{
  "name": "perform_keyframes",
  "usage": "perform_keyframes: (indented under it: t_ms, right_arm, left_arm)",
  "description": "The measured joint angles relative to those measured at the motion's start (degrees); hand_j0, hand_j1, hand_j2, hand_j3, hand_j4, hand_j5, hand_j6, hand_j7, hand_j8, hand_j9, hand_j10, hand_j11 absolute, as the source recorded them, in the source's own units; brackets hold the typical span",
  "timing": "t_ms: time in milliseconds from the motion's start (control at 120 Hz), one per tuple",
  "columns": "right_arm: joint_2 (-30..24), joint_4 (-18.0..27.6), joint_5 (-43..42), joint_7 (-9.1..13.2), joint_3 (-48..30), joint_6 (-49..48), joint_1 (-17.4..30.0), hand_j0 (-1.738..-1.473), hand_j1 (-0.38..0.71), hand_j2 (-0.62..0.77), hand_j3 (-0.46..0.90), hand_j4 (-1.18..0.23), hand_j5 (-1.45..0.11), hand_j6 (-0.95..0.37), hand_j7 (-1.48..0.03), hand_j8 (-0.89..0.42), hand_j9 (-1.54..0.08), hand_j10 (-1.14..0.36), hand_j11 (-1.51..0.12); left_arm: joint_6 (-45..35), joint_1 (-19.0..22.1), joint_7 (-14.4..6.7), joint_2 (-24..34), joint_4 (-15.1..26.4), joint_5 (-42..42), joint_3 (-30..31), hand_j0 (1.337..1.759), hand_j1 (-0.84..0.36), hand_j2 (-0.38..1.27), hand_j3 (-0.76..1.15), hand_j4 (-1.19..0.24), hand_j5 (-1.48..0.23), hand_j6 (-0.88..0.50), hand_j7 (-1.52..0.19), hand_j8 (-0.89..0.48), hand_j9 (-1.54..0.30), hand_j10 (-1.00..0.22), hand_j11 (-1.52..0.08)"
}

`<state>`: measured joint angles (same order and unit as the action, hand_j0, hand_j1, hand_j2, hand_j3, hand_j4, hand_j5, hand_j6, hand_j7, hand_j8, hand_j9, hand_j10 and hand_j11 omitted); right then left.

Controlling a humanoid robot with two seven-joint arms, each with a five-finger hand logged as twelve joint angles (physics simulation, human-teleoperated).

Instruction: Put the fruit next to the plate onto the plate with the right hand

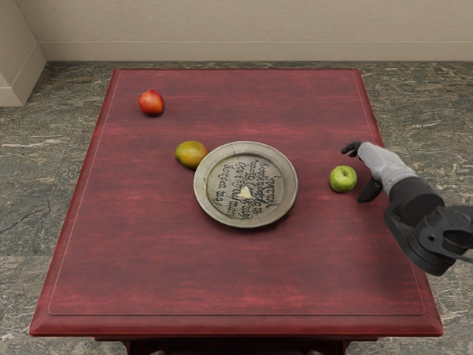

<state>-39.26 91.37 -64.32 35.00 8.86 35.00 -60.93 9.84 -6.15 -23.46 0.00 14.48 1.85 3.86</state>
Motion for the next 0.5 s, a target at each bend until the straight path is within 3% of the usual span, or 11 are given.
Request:
perform_keyframes:
  t_ms: [500]
  right_arm:
    - [1.31, -0.45, -0.42, 0.0, 0.46, 0.01, -0.34, -1.658, 0.05, -0.06, 0.0, -0.33, -0.43, -0.34, -0.43, -0.33, -0.43, -0.33, -0.43]
  left_arm:
    - [0.0, 0.0, 0.0, 0.0, 0.89, 0.0, -0.08, 1.658, 0.34, 0.0, 0.0, -0.01, -0.01, -0.01, -0.01, -0.01, -0.01, -0.01, -0.01]
